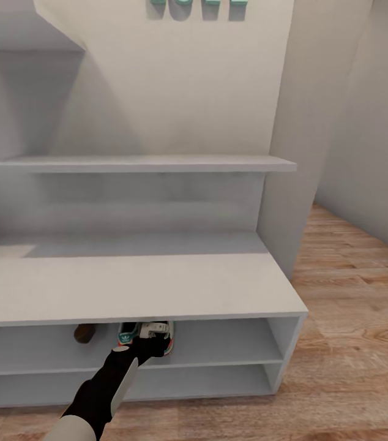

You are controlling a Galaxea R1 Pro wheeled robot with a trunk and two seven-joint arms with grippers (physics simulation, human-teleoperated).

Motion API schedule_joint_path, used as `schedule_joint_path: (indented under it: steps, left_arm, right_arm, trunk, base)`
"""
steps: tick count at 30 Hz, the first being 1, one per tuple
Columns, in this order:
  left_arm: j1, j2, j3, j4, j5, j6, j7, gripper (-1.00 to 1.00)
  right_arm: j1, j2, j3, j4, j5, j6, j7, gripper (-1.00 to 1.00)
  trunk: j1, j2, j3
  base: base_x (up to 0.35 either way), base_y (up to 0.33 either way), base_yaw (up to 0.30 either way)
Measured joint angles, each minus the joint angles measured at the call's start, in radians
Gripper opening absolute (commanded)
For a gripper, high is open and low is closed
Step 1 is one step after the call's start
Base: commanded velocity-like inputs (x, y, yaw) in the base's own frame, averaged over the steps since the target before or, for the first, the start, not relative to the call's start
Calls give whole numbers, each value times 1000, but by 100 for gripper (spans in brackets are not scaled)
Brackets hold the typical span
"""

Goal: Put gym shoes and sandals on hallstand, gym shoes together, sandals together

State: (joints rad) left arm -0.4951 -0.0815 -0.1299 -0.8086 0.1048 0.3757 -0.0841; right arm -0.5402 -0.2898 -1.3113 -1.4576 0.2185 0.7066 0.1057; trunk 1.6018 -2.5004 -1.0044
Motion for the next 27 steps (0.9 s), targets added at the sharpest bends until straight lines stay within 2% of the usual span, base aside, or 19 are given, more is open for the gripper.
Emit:
schedule_joint_path:
  steps: [13,14,21,27]
  left_arm:
    - [0,0,0,2,0,1,0,-100]
    - [0,0,0,2,0,1,0,100]
    - [0,1,0,2,-1,1,0,100]
    - [0,1,0,1,0,1,0,100]
  right_arm:
    - [0,0,0,0,0,0,0,-100]
    - [0,0,0,0,0,0,0,-100]
    - [0,1,0,0,0,0,0,-100]
    - [0,3,0,0,1,0,0,-100]
  trunk:
    - [0,0,0]
    - [0,0,0]
    - [0,0,0]
    - [1,0,0]
  base:
    - [3,0,0]
    - [0,0,0]
    - [-7,2,0]
    - [-254,96,0]
